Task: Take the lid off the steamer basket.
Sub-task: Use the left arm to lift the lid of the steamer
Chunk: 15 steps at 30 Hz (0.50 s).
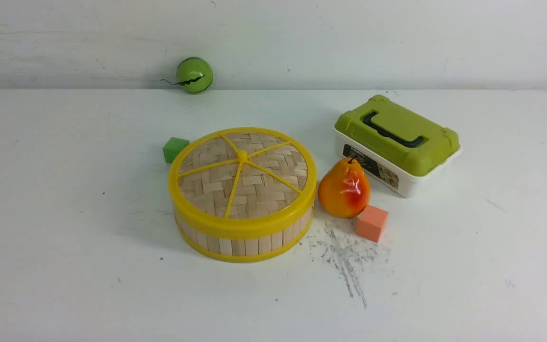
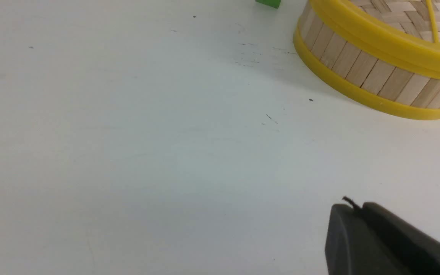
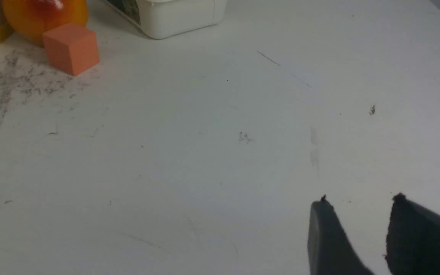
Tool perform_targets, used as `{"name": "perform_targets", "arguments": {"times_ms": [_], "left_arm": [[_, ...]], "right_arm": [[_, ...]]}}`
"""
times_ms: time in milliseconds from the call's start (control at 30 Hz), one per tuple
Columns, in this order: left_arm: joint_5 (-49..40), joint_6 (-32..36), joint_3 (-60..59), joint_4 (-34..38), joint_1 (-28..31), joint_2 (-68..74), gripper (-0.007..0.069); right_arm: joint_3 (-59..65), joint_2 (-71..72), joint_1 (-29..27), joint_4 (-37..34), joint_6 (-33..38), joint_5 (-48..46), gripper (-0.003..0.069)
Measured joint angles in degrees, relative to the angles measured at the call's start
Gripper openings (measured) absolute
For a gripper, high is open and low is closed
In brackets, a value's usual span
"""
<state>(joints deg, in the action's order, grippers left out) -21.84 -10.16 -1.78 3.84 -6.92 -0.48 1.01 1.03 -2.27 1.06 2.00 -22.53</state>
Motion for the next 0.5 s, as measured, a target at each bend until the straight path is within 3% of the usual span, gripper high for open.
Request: {"name": "perform_targets", "arguments": {"times_ms": [500], "left_arm": [[0.0,0.0,0.0,0.0,0.0,0.0,0.0036]], "right_arm": [[0.0,0.0,0.0,0.0,0.0,0.0,0.0239]]}}
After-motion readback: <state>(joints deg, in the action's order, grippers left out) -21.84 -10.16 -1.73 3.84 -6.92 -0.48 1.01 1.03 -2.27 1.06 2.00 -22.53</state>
